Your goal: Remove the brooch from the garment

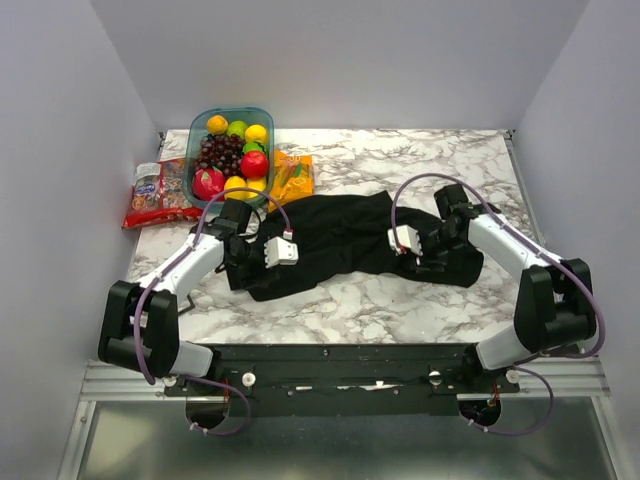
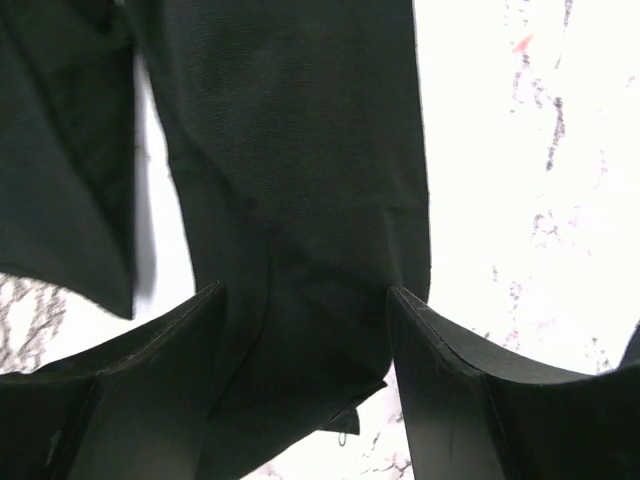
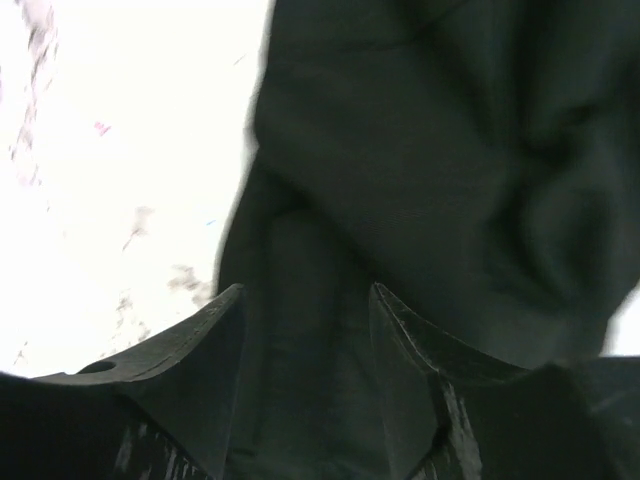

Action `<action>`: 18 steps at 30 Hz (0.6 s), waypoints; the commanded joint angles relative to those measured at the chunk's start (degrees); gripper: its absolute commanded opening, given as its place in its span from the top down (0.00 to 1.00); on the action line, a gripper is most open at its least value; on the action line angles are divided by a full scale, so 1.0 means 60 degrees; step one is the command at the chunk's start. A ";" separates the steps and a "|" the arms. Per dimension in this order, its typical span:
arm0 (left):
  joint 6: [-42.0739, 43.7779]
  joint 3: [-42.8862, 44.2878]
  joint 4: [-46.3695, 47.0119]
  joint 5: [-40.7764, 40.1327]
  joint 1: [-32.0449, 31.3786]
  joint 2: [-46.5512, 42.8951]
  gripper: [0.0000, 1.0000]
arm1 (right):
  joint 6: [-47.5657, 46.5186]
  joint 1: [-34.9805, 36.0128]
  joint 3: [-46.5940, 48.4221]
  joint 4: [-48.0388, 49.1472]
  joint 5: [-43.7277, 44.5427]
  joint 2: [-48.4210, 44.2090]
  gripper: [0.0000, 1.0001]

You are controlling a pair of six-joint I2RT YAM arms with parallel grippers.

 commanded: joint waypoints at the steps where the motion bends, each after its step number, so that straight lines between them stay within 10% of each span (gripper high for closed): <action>1: 0.0407 -0.0028 -0.0543 0.0097 -0.0099 0.0229 0.26 | -0.0822 0.0034 -0.1116 0.0104 0.1342 0.0203 0.37; 8: 0.0334 -0.0043 -0.0528 0.0185 -0.0099 0.0258 0.29 | -0.0178 0.0019 -0.1851 0.1585 0.2252 0.0539 0.40; 10: 0.0348 0.0088 -0.0587 0.0214 -0.0099 0.0332 0.31 | 0.0012 0.0034 -0.1821 0.1687 0.2340 0.0773 0.57; 13: 0.0407 0.0336 -0.0792 0.0301 -0.0114 0.0580 0.56 | 0.0524 0.0020 -0.1602 0.1805 0.2428 0.1022 0.94; 14: 0.0277 0.0468 -0.0981 0.0360 -0.0114 0.0697 0.76 | 0.0714 0.0019 -0.1268 0.1747 0.2428 0.1009 0.97; 18: -0.0848 0.1508 -0.1217 0.0564 -0.0085 0.1239 1.00 | 0.2119 0.0005 -0.0199 0.1251 0.1393 0.0088 0.99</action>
